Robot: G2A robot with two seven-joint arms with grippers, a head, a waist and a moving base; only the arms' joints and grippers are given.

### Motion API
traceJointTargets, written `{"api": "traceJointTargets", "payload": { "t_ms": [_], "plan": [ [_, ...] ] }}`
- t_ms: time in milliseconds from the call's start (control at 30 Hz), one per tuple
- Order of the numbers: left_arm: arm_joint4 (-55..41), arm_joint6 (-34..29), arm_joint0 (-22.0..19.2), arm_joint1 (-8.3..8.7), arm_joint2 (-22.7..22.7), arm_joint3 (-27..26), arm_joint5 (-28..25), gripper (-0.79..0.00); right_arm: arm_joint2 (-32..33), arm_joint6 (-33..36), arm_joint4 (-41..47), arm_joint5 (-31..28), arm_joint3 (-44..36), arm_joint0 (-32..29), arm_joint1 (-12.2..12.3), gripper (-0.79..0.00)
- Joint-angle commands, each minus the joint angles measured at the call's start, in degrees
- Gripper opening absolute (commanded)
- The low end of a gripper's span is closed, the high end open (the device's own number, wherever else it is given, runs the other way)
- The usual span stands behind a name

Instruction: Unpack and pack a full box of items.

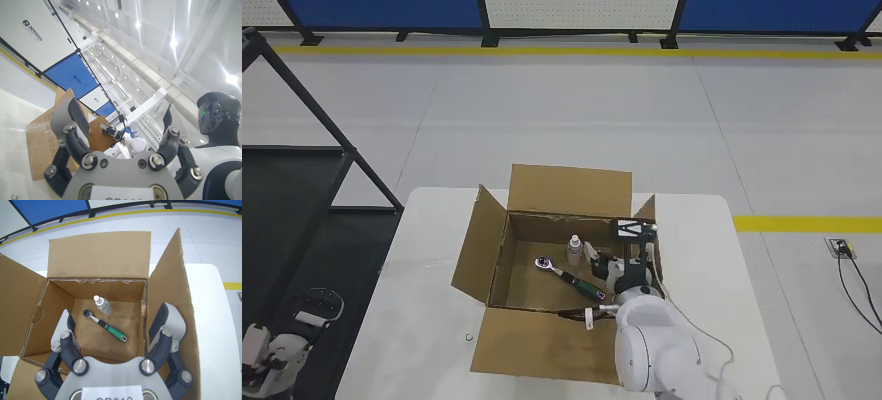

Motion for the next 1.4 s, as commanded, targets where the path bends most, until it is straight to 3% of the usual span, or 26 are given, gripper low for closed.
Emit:
{"api": "traceJointTargets", "payload": {
  "t_ms": [0, 300, 667, 1100, 1367],
  "plan": [
    [0.45, 0.24, -0.13, -0.04, 0.35, -0.23, 0.07, 0.000, 3.51, -0.50, 1.81, -0.93, 0.22, -1.80, 0.22, 0.000],
    [2.14, 1.92, -0.31, -0.23, 0.65, -0.48, -0.32, 0.000, 15.05, -9.56, 18.53, -4.27, 7.51, -4.60, -0.20, 0.000],
    [4.69, 3.81, -0.69, -0.38, 1.15, -1.37, 0.39, 0.000, 19.32, -14.61, 29.57, -13.52, 13.72, -6.34, -0.48, 0.000],
    [5.71, 4.48, -0.95, -0.45, 1.58, -1.59, 0.56, 0.000, 20.27, -16.76, 30.40, -18.40, 9.86, -8.19, -0.30, 0.000],
    [4.14, 3.76, -1.01, -0.37, 0.78, -0.81, 0.45, 0.000, 15.83, -12.41, 20.21, -19.12, 0.56, -7.20, -0.07, 0.000]
  ]
}}
